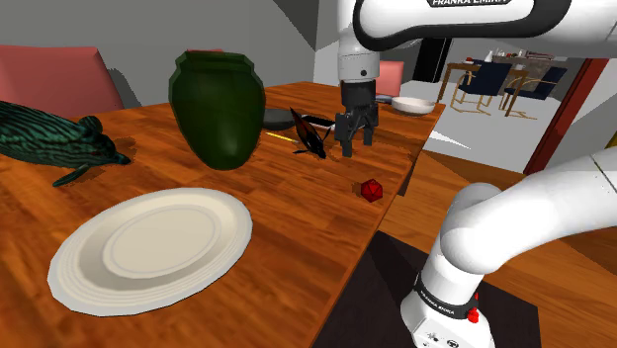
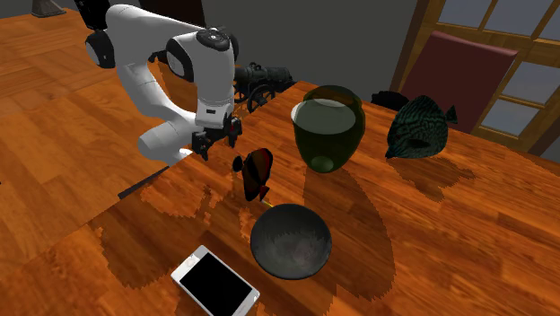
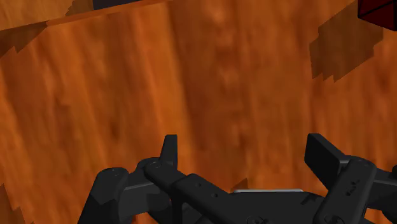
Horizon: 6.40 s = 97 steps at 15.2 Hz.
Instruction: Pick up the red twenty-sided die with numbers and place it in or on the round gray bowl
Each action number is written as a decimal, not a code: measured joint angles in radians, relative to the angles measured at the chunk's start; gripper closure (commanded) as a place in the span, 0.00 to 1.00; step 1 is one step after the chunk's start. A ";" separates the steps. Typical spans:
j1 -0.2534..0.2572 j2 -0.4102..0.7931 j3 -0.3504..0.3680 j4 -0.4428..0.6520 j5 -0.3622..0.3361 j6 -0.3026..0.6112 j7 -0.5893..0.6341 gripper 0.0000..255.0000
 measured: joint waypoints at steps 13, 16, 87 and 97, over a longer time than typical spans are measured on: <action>0.052 -0.400 0.197 -0.156 0.233 -0.041 0.316 0.00; 0.059 -0.431 0.215 -0.186 0.254 -0.031 0.336 0.00; -0.104 0.541 0.029 0.662 0.028 0.074 0.107 1.00; -0.129 0.980 0.004 1.213 -0.001 -0.037 0.054 1.00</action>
